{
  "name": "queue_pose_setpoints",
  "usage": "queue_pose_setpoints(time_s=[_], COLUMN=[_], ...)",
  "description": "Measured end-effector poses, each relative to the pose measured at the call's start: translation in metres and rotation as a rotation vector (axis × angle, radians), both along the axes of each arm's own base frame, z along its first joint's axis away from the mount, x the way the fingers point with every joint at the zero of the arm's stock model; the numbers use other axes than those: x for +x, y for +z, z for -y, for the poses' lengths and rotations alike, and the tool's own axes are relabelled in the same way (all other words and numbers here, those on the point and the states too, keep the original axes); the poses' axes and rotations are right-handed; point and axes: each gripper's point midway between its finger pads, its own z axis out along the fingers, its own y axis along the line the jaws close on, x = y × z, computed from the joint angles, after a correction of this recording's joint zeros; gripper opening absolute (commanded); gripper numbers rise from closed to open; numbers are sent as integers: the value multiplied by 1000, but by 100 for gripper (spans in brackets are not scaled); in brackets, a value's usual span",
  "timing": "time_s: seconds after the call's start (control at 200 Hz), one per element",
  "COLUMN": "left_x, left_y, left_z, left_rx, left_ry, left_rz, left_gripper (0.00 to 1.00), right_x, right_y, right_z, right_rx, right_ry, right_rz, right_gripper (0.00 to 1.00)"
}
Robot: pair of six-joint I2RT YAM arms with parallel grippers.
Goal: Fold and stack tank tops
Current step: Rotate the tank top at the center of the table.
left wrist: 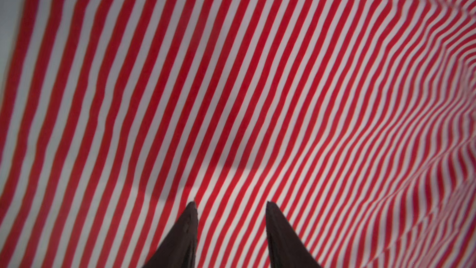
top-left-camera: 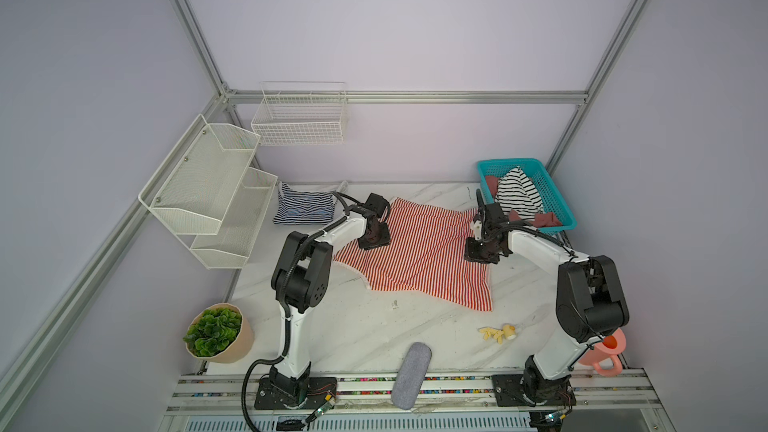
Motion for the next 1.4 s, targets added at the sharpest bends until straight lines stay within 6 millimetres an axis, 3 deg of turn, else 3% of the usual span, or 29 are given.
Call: queue_pose_setpoints(time_s=[0.145, 0.39, 0.715, 1.005, 1.175, 1.325, 1.4], left_x=[-4, -3, -43, -47, -47, -56, -59], left_y=[-12, -15, -18, -19, -18, -14, -1], left_z=[-10, -28, -63, -84, -90, -92, -93], left_rx=[22, 17, 59, 87, 93, 104, 103], left_ry=[16, 65, 150, 203, 215, 202, 193], left_rz=[-42, -33, -51, -49, -57, -82, -73], left_gripper=[26, 23, 23, 24, 33, 51, 60], right_x=[-15, -17, 21, 36, 56, 71, 71], right_y=[-17, -42, -42, -42, -41, -38, -34], right_z=[3, 7, 3, 0, -6, -10, -10], right_rx=[-6, -40, -73, -98, -97, -95, -93], right_ry=[-16, -19, -18, 6, 37, 63, 67], right_rz=[-55, -114, -92, -119, -88, -48, -39], right_gripper=[14, 11, 10, 13, 15, 20, 26])
